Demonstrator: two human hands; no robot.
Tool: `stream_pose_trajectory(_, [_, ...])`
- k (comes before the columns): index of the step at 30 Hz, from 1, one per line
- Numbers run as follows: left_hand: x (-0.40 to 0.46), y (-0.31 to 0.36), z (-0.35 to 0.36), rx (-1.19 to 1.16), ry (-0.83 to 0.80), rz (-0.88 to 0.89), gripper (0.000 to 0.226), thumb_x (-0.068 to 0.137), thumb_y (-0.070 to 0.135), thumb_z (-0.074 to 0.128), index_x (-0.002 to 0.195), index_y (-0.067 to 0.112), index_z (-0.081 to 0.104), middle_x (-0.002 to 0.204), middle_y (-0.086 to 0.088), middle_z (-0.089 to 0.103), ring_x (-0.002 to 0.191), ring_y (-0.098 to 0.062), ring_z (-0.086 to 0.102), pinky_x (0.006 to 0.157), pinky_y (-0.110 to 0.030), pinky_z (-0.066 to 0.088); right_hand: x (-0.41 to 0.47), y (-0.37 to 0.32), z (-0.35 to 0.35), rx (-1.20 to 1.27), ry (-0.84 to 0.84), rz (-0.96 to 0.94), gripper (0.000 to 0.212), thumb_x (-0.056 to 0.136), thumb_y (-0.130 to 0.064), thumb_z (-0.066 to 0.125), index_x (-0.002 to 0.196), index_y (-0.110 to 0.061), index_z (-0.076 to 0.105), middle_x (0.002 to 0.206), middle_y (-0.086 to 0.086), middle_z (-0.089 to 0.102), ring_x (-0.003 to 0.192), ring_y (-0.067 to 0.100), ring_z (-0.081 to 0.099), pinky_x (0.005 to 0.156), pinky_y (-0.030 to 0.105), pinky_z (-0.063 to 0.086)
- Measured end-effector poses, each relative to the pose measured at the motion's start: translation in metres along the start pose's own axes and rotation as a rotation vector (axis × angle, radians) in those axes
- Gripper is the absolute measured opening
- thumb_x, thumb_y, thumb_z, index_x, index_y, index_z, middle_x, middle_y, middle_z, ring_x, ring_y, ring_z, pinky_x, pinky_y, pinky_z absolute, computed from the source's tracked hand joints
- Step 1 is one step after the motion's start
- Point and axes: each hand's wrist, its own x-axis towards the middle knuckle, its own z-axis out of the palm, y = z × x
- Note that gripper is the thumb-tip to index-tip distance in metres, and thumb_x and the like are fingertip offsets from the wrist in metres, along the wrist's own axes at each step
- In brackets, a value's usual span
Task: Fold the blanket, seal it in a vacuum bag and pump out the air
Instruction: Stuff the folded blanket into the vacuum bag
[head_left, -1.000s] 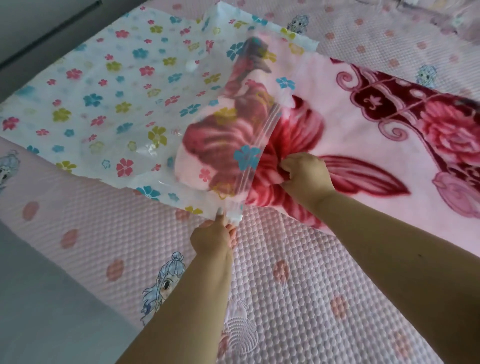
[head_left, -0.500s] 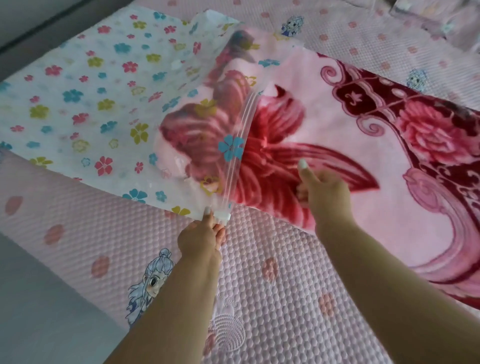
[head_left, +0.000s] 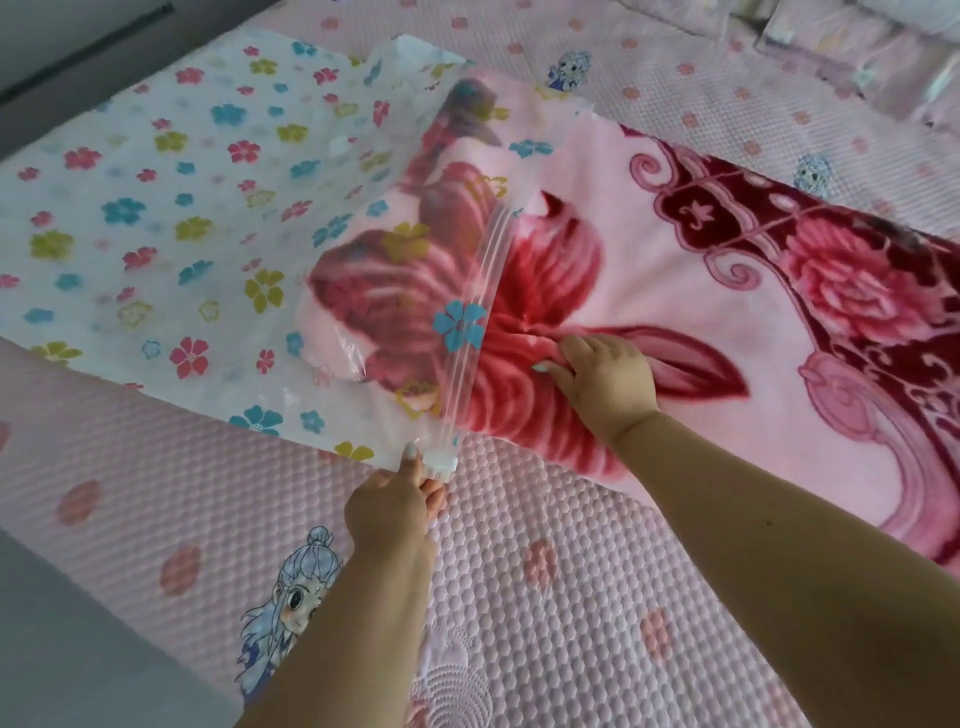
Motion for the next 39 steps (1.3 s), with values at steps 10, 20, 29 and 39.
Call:
stream_pose_trajectory(10, [-0.019,0.000,-0.007,0.052,0.026,0.078,0.032,0.089,0.028,0.065,0.076,-0.001,0.061,0.067,-0.012,0.067,0.059,-0.019,0.068,0.055,-0.022,0.053,0.055,-0.048,0.009,0.242,-0.028,0.166,0.030,0.090,-0.023,0.061,0.075,0.003,0.060,0.066,0.022,0.063,0.058,0.039,0.059,0.054,0.039,0.043])
stream_pose_trajectory(20, [-0.032,0.001,-0.010,0.065,0.175,0.056,0.034,0.087,0.030,0.068,0.089,-0.003,0.059,0.078,-0.018,0.065,0.066,-0.022,0.065,0.073,-0.040,0.060,0.056,-0.048,0.011,0.742,-0.211,0.285,0.022,0.094,-0.008,0.049,0.100,-0.002,0.070,0.103,0.015,0.070,0.098,0.033,0.063,0.092,0.050,0.047])
stream_pose_trajectory(29, [-0.051,0.146,0.103,0.974,0.072,1.259,0.038,0.084,0.039,0.063,0.110,0.011,0.059,0.101,-0.003,0.060,0.093,-0.022,0.058,0.080,-0.019,0.043,0.064,0.012,0.008,0.148,-0.453,0.290,0.057,0.099,-0.048,0.015,0.152,-0.027,0.022,0.160,-0.003,0.020,0.148,0.015,0.010,0.120,0.040,0.003])
stream_pose_trajectory(39, [-0.006,0.182,0.201,1.634,0.007,1.215,0.044,0.087,0.029,0.059,0.122,0.003,0.050,0.121,-0.016,0.058,0.112,-0.035,0.057,0.086,-0.039,0.048,0.056,0.026,0.030,0.119,-0.687,0.352,0.054,0.101,-0.049,0.016,0.153,-0.037,0.004,0.161,-0.014,-0.001,0.147,0.005,-0.006,0.117,0.034,-0.007])
